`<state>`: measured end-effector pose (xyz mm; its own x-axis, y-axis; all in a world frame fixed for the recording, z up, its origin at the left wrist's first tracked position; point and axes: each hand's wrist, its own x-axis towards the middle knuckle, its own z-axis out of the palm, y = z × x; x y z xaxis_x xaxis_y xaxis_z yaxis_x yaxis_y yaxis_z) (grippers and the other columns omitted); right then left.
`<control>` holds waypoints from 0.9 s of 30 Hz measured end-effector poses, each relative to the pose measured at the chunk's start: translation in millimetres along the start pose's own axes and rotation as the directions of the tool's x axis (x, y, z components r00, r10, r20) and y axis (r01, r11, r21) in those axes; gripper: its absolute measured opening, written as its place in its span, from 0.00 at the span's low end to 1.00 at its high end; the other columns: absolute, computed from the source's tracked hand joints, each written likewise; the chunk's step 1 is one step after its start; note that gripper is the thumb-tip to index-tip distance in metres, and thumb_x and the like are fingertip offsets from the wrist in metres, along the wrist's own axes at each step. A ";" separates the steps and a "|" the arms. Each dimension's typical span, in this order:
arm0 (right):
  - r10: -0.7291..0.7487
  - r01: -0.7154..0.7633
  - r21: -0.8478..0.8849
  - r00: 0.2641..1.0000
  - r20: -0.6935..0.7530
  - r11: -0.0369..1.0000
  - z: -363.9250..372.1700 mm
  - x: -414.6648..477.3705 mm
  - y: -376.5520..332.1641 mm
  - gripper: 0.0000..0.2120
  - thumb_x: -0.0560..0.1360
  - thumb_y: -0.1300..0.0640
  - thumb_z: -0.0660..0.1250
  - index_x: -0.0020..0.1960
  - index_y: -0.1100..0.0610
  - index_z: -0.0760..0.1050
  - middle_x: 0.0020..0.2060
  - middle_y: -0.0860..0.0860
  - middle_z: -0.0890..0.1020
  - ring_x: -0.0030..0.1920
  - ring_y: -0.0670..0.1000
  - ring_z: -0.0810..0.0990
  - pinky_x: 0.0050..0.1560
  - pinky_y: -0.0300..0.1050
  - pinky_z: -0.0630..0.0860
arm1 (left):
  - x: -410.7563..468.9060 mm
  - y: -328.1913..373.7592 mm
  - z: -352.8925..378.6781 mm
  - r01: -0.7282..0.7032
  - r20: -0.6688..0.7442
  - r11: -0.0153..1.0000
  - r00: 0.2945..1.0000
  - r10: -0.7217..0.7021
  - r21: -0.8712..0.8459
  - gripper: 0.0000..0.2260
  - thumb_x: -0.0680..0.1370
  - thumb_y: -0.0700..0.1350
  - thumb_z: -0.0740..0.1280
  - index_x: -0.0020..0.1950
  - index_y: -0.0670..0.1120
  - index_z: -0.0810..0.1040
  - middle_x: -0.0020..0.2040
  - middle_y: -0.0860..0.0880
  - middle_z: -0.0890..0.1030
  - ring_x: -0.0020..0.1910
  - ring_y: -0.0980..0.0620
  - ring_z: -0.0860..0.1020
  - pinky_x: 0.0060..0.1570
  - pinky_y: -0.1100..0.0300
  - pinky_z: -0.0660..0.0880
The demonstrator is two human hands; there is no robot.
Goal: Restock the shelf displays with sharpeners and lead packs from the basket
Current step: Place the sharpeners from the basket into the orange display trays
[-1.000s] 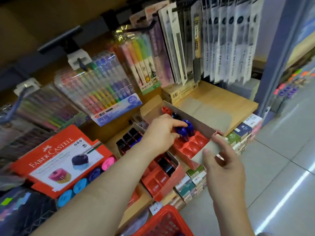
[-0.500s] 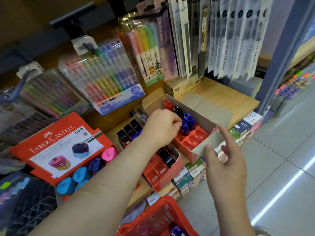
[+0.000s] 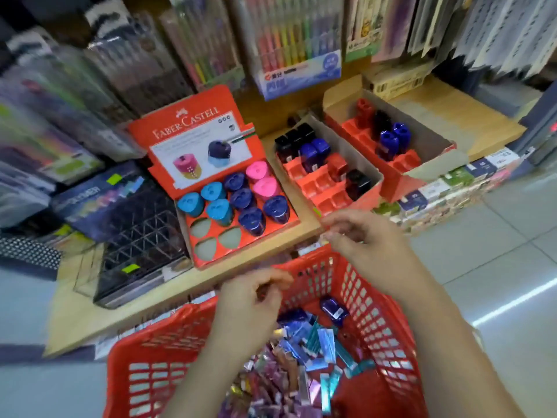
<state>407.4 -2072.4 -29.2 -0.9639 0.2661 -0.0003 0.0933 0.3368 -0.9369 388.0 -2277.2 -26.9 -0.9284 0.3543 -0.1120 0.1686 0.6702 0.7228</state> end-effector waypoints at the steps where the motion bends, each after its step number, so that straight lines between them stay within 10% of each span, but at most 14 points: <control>1: 0.023 -0.021 -0.034 0.998 0.053 0.999 12.3 -3.4 7.4 0.10 0.74 0.60 0.71 0.47 0.45 0.79 0.35 0.44 0.81 0.37 0.45 0.79 0.45 0.43 0.76 | -13.4 -21.2 3.8 0.030 0.019 0.999 0.999 -0.031 0.033 0.20 0.73 0.33 0.65 0.41 0.60 0.82 0.39 0.67 0.82 0.42 0.67 0.79 0.42 0.75 0.71; 9: 0.320 -0.193 -0.436 0.916 0.240 0.879 90.2 -50.8 98.2 0.19 0.72 0.56 0.69 0.63 0.56 0.77 0.56 0.57 0.83 0.57 0.57 0.81 0.58 0.47 0.74 | -77.2 -132.8 40.1 0.295 0.151 0.914 0.926 -0.345 0.279 0.14 0.76 0.40 0.63 0.56 0.53 0.81 0.53 0.49 0.84 0.50 0.48 0.81 0.50 0.55 0.76; 16: 0.546 -0.235 -0.694 0.795 0.266 0.680 119.3 -75.2 167.8 0.41 0.71 0.57 0.68 0.79 0.54 0.51 0.74 0.62 0.61 0.69 0.64 0.68 0.67 0.50 0.67 | -27.2 -126.1 99.9 -0.115 0.426 0.846 0.894 -0.140 0.520 0.34 0.74 0.39 0.66 0.77 0.48 0.56 0.77 0.49 0.58 0.75 0.47 0.57 0.72 0.53 0.60; 27: 0.549 -0.277 -0.722 0.819 0.168 0.634 144.5 -82.4 203.4 0.39 0.72 0.48 0.67 0.76 0.38 0.50 0.72 0.56 0.56 0.65 0.63 0.70 0.65 0.53 0.71 | 18.2 -130.5 142.2 -0.212 0.478 0.657 0.841 -0.255 0.724 0.24 0.76 0.35 0.61 0.72 0.42 0.62 0.66 0.37 0.68 0.67 0.36 0.66 0.60 0.44 0.73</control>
<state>469.7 -2156.3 -270.3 -0.7799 0.2509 -0.5735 0.5062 0.7918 -0.3419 396.3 -2265.4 -220.2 -0.6653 0.4386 -0.6042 0.5473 0.8369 0.0050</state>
